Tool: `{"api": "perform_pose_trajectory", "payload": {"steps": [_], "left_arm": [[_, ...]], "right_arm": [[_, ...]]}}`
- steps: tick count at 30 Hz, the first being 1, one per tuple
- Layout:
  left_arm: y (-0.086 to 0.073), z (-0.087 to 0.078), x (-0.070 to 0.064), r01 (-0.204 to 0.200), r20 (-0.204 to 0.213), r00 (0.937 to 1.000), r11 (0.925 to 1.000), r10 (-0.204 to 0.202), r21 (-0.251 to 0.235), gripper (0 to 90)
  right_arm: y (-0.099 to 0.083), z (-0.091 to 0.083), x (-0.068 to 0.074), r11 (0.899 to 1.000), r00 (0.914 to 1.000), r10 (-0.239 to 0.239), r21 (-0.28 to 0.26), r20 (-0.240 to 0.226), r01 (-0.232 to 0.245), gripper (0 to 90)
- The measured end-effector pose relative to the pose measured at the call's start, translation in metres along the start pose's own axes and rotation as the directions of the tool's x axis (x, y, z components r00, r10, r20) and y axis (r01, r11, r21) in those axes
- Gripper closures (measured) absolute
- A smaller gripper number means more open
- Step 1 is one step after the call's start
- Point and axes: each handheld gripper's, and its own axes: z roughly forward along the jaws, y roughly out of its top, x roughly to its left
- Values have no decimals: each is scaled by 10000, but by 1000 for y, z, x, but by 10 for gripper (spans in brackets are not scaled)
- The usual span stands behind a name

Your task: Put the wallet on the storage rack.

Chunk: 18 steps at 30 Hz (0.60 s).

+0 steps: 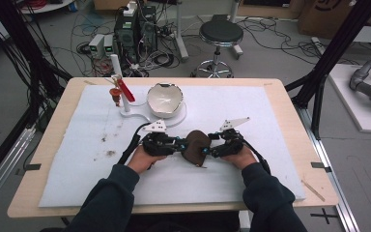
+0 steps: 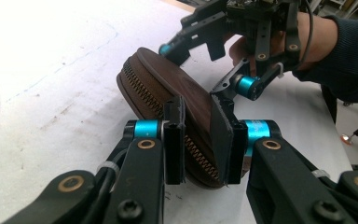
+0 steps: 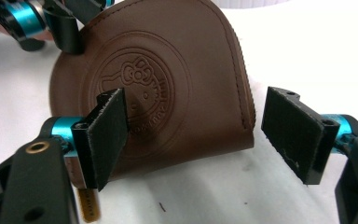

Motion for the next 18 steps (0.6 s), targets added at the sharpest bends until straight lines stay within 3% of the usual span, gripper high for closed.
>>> {"api": "perform_pose_trajectory", "payload": {"steps": [1, 4, 6, 8, 9, 12, 13, 15, 18], "left_arm": [[0, 0, 0, 41, -13, 10000, 10000, -41, 13, 750], [0, 0, 1, 203, -165, 9997, 9997, -201, 119, 729], [0, -1, 4, 571, -445, 9974, 9980, -558, 270, 609], [-2, -3, 9, 1392, -913, 9865, 9899, -1362, 270, 433], [-3, -4, 11, 1613, -967, 9827, 9866, -1582, 256, 383], [-3, -3, 12, 1929, -683, 9791, 9811, -1916, 134, 344], [-4, -1, 11, 1934, -571, 9797, 9809, -1921, 195, 344], [-6, 4, 10, 1928, -476, 9805, 9802, -1906, 458, 344], [-10, 9, 12, 2242, -234, 9745, 9718, -2231, 729, 341]], "right_arm": [[0, 0, -1, 10000, 9996, 50, 12, -281, -50, 290], [1, -2, 1, 9996, 9995, -279, 101, -117, 280, 313], [2, -2, 5, 9982, 9983, -579, 143, 75, 578, 321], [4, -2, 9, 9947, 9943, -1031, 78, 288, 1029, 324], [4, -2, 11, 9927, 9919, -1204, 79, 402, 1202, 326], [5, -4, 16, 9873, 9852, -1589, 98, 642, 1586, 331], [6, -4, 18, 9814, 9785, -1918, 44, 760, 1920, 331], [7, -4, 19, 9790, 9760, -2036, 23, 773, 2040, 331], [7, -5, 22, 9724, 9690, -2322, -10, 844, 2331, 332]]}}
